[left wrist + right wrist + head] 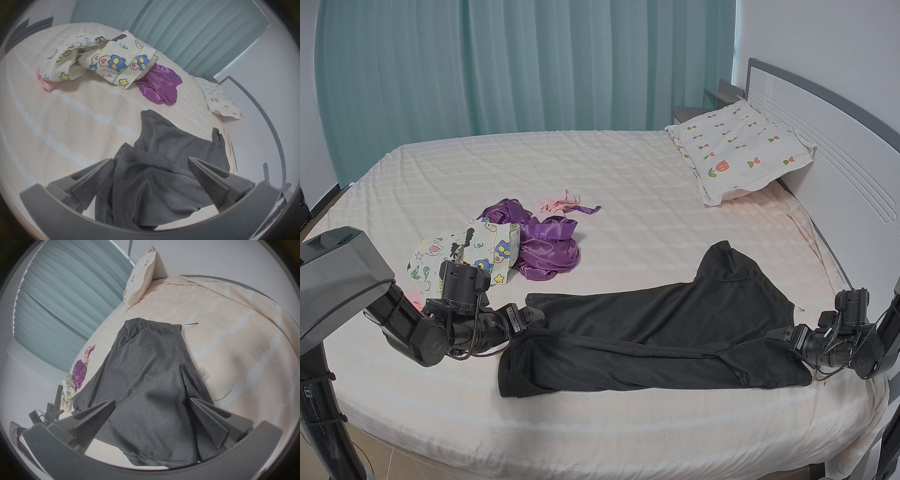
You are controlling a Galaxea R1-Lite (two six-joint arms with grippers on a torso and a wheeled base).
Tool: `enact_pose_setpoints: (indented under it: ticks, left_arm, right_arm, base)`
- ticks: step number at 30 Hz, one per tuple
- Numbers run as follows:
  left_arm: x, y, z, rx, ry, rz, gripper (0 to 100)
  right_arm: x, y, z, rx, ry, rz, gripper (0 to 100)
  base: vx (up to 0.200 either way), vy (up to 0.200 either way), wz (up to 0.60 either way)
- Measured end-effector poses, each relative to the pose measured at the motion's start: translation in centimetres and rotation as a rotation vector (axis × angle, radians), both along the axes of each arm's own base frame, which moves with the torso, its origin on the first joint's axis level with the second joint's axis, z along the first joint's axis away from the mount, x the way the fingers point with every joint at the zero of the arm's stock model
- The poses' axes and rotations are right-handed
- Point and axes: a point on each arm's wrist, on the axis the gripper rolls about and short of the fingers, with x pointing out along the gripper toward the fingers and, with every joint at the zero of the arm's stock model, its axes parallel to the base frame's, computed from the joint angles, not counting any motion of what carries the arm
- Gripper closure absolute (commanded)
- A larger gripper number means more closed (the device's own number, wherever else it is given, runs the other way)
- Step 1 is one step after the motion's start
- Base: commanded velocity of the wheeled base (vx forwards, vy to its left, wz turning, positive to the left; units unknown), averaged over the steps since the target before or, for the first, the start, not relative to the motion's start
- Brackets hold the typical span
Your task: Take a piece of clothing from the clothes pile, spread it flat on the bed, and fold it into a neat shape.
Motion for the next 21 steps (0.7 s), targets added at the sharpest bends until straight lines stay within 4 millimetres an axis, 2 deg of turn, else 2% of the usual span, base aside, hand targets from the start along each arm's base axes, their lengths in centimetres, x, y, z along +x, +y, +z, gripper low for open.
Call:
enact_pose_setpoints:
  ticks: [5,12,13,21]
  left_arm:
    - [0.8,-0.2,-0.5,0.075,-0.011,-0.045,0]
    - [1.5,-0.2,-1.9,0.142,0.002,-0.019,0]
    - [1.6,-0.2,-2.1,0.147,0.001,-0.014,100]
    - [2.7,-0.2,-3.5,0.155,0.02,0.011,100]
  right_arm:
    - [0.0,0.0,0.0,0.001,0.0,0.001,0]
    - [0.0,0.0,0.0,0.0,0.0,0.002,0]
    - [0.0,0.0,0.0,0.001,0.0,0.002,0]
    - [0.2,-0.1,0.1,0.001,-0.01,0.002,0]
  base:
    - [0.0,0.0,0.0]
    - [0.0,0.0,0.0]
    - [0.0,0.0,0.0]
    - [0.0,0.0,0.0]
